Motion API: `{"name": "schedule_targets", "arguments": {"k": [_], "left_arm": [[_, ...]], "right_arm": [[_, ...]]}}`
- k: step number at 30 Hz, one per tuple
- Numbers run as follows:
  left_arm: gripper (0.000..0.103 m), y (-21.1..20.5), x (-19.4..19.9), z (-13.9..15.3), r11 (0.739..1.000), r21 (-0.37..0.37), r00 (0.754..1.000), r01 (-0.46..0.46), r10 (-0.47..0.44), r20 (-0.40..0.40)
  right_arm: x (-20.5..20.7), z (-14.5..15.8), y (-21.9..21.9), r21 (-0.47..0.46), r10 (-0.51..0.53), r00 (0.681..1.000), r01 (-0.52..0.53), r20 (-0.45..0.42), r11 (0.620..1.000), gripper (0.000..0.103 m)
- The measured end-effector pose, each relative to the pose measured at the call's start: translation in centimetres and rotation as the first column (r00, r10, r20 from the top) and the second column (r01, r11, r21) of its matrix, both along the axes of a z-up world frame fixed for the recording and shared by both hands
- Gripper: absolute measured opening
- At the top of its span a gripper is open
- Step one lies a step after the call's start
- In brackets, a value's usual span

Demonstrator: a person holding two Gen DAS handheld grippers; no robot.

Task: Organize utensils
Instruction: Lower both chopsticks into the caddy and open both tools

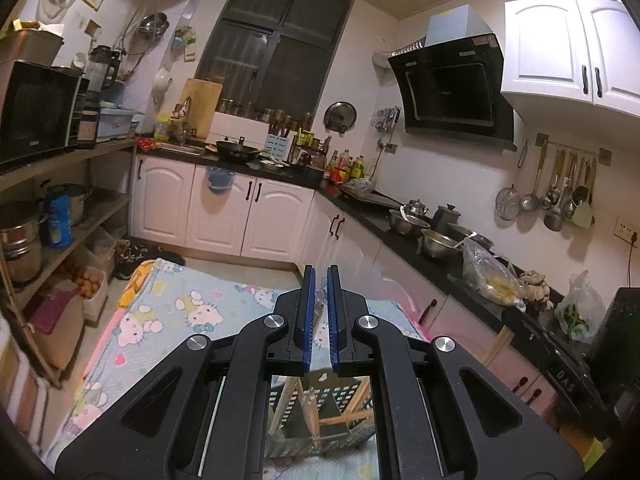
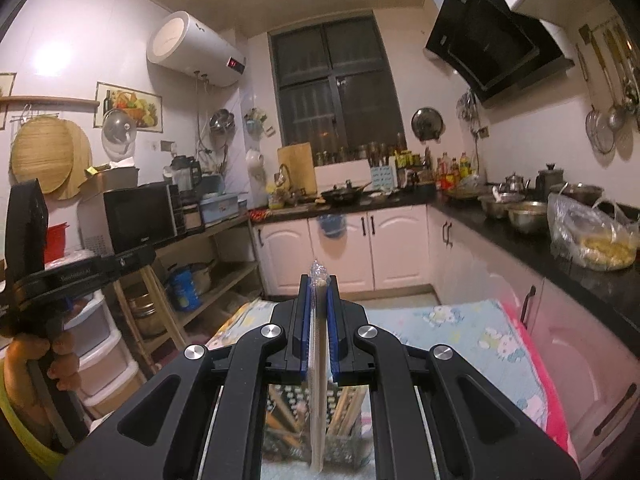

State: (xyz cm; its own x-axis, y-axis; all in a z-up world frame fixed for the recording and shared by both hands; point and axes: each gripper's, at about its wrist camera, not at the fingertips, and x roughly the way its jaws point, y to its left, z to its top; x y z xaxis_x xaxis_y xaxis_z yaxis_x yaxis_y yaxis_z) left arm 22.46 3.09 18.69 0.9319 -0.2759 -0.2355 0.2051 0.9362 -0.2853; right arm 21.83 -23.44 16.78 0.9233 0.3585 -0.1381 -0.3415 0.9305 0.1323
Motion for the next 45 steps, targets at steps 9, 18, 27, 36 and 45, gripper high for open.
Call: {"name": "schedule_targets", "arguments": {"k": [9,18,27,36,45], "left_arm": [[0.002,-0.4,1.5,-1.6,1.000,-0.018,1.000,-0.004,0.004,0.001],[0.002,-0.8,2.6,-4.2,0.999,-0.031,0.999,0.017,-0.018,-0.041],[0.002,-1.6,3.2,-6.7,1.000,-0.010,0.997,0.028,-0.028,-0.076],[0.002,-1.9,3.5,-8.4,1.000,0.009,0.993,0.022,-0.021,-0.112],[0.002,-1.7,4.0,-10.1,1.000,0.025,0.988,0.010,-0.006,-0.152]], "right_arm": [[2.3,-0.3,0.9,-0.009,-0.012,0.998,0.012,0.068,1.000,0.008],[4.9,-2.6,2.6,-0.040,-0.014,0.997,0.016,0.070,0.999,0.008],[6.7,-5.5,4.0,-0.031,-0.012,0.999,0.013,0.049,0.999,0.008],[7.6,-8.0,4.9,-0.030,0.010,1.000,-0.010,0.007,1.000,0.008],[8.2,-10.1,4.7,-0.025,0.024,0.998,-0.025,-0.063,0.999,0.008]]}}
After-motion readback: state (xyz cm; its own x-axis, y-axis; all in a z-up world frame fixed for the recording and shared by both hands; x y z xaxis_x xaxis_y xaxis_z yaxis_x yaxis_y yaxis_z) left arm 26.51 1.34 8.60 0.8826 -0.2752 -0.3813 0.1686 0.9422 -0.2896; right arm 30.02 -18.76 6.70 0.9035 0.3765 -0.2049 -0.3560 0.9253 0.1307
